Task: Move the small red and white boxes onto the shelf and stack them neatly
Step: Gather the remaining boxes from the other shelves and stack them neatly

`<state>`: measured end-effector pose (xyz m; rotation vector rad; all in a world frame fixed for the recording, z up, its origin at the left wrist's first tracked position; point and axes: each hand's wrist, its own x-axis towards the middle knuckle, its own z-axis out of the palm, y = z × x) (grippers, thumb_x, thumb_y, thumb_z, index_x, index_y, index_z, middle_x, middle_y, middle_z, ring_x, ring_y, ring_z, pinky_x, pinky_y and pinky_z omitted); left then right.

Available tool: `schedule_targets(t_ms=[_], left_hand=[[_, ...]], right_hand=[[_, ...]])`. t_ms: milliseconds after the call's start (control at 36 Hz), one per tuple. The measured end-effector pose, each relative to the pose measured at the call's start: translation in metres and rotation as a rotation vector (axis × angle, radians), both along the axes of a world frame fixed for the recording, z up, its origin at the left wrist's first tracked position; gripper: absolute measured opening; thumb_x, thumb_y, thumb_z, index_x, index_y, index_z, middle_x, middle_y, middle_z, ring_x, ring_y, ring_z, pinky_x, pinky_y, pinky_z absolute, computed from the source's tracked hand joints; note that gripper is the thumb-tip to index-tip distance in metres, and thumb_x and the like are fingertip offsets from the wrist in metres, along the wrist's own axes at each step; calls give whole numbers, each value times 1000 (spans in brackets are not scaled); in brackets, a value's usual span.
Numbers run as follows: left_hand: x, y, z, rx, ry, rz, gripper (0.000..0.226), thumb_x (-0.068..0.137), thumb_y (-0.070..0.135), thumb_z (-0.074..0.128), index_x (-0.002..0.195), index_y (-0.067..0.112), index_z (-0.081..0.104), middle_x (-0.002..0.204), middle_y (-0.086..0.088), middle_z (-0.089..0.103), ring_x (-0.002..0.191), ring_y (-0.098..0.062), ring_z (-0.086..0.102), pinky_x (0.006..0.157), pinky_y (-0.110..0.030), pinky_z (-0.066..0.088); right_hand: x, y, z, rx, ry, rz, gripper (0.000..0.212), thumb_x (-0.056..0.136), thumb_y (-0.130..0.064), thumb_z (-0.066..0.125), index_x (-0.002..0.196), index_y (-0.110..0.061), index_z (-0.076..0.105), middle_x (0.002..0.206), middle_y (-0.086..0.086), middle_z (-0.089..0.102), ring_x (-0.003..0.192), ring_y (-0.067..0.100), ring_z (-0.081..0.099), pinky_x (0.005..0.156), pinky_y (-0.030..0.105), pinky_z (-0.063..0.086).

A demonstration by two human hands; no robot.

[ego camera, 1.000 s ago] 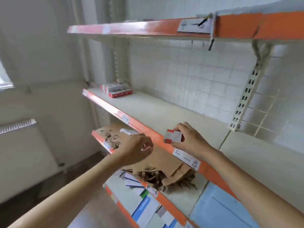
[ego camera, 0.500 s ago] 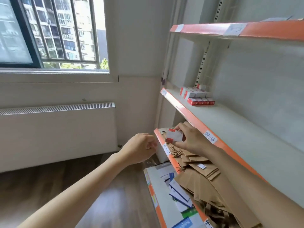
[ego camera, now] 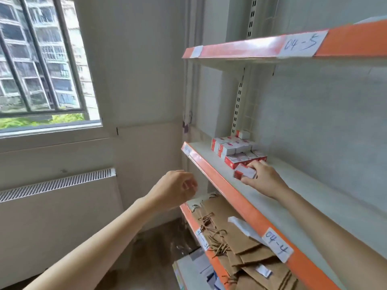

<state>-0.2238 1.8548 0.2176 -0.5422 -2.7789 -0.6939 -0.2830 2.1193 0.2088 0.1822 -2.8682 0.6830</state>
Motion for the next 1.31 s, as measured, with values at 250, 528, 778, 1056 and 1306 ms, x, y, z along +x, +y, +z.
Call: schedule_targets(t_ms=[250,528,778,1056,1306], left_hand=[[-93,56,-14,-43,-45,-286,15,90,20,58,101,13,67,97,2,68,83,-10,64,79,-27,53],[-181,143,-35,-149,-181,-604,50,84,33,67,127,12,50,119,-4,56,98,-17,58,78,-16,40],[-209,157,-62,86,-261,-724,59,73,27,78,124,14,50,110,2,51,96,-11,51,83,-13,39],[-209,157,-67,256,-203,-700,26,79,14,70,91,15,47,81,2,57,70,-13,54,62,-12,40],[-245,139,-10,69,168,-721,11,86,19,63,94,12,59,93,3,50,83,-21,56,69,-34,48]], right_hand=[[-29,49,-44,-100,-226,-174,49,86,-32,60,130,-21,43,121,2,38,100,17,49,78,23,33],[-31,92,-49,-464,-216,-338,32,83,-3,61,111,-17,55,101,5,57,73,4,58,60,8,40],[-25,75,-69,-423,71,-471,29,86,12,46,106,-1,63,97,7,54,82,11,56,81,13,46],[-26,56,-51,-500,-166,-296,46,71,-41,63,114,-28,54,110,-8,49,101,5,52,88,13,40],[-84,39,-17,-321,13,-336,25,76,-26,76,94,-24,58,95,-5,55,78,4,50,67,9,36]])
